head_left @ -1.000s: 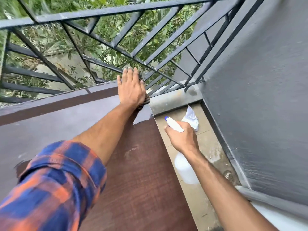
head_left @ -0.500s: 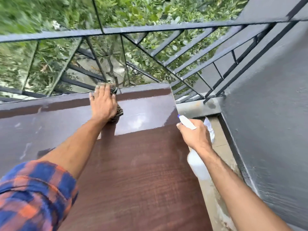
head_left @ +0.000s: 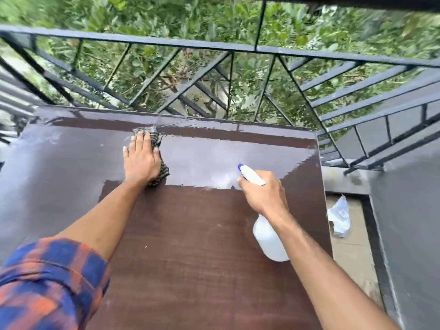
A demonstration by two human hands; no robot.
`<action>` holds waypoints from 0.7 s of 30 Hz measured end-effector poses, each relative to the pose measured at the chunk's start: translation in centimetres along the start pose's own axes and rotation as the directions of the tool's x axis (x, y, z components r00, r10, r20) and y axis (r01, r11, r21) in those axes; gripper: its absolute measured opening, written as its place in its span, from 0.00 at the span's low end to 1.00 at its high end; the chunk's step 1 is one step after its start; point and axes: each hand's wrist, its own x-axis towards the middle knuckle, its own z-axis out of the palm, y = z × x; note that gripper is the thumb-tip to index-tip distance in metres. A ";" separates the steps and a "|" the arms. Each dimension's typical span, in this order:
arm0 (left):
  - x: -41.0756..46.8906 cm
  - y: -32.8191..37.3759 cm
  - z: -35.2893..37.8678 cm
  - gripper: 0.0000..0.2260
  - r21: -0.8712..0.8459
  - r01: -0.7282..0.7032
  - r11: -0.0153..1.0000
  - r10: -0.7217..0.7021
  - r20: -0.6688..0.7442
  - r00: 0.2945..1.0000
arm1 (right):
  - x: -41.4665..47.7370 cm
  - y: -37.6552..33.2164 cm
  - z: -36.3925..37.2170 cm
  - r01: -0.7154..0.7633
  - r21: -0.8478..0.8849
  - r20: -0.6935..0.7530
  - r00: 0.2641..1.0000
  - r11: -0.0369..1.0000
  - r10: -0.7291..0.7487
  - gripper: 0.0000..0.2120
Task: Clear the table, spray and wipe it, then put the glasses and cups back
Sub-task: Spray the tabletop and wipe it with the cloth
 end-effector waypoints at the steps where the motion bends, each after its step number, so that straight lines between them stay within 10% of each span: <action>1: -0.5 -1.0 -0.1 0.25 0.001 0.021 1.000 -0.021 -0.011 1.000 | -0.3 -0.2 0.7 0.012 -0.007 0.021 1.000 1.000 -0.012 0.20; 21: -29.8 1.9 0.8 0.26 -0.038 0.068 0.997 -0.068 -0.013 0.998 | -9.9 3.6 4.3 0.076 0.020 0.139 0.987 0.997 -0.078 0.19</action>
